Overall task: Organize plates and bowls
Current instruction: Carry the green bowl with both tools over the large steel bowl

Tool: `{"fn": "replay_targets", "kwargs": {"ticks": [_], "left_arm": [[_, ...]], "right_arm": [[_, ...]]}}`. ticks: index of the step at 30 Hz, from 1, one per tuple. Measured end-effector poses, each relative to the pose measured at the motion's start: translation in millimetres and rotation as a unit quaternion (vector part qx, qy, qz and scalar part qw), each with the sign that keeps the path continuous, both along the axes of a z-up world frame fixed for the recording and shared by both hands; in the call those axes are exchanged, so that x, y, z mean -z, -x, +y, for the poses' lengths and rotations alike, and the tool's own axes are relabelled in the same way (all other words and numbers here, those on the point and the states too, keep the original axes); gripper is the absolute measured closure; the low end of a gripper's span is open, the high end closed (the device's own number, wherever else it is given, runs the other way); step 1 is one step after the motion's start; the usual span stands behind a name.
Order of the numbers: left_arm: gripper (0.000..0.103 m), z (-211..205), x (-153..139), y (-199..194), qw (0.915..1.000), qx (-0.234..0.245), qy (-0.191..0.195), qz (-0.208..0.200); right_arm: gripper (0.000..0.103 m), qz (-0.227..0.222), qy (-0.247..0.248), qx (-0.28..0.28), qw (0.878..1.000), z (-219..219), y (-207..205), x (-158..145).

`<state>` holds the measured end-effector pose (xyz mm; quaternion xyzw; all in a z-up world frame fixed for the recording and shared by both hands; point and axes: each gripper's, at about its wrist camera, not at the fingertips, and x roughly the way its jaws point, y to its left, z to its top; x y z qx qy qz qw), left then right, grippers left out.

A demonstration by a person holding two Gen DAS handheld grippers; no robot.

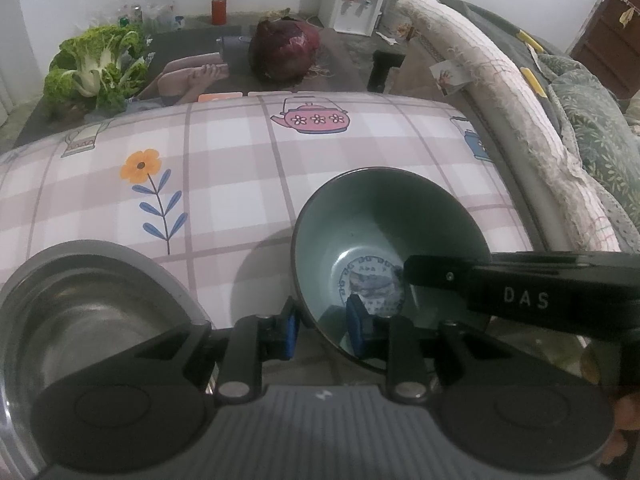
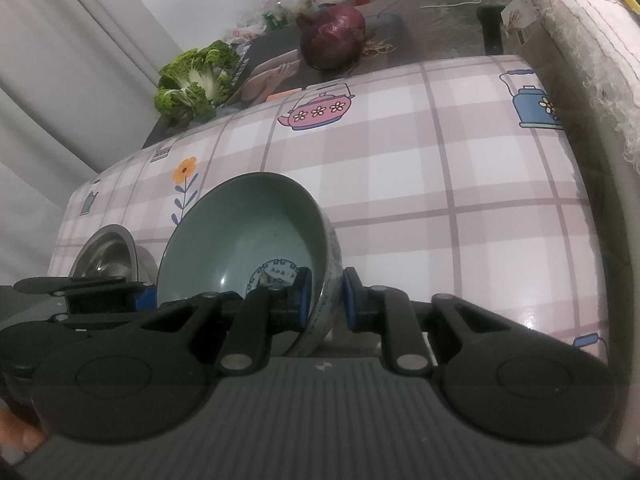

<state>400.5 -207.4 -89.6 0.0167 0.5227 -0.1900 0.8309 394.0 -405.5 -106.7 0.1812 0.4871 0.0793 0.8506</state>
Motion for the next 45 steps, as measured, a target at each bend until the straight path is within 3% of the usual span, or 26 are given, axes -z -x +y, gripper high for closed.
{"fn": "replay_targets", "kwargs": {"ticks": [17, 45], "left_arm": [[0.079, 5.7, -3.6, 0.2, 0.9999, -0.004, 0.009, 0.006], [0.080, 20.0, -35.5, 9.9, 0.9996, -0.015, 0.020, -0.010]], "right_arm": [[0.088, -0.001, -0.001, 0.001, 1.000, 0.0, 0.0, -3.4], [0.089, -0.022, 0.002, -0.003, 1.000, 9.9, 7.4, -36.6]]}}
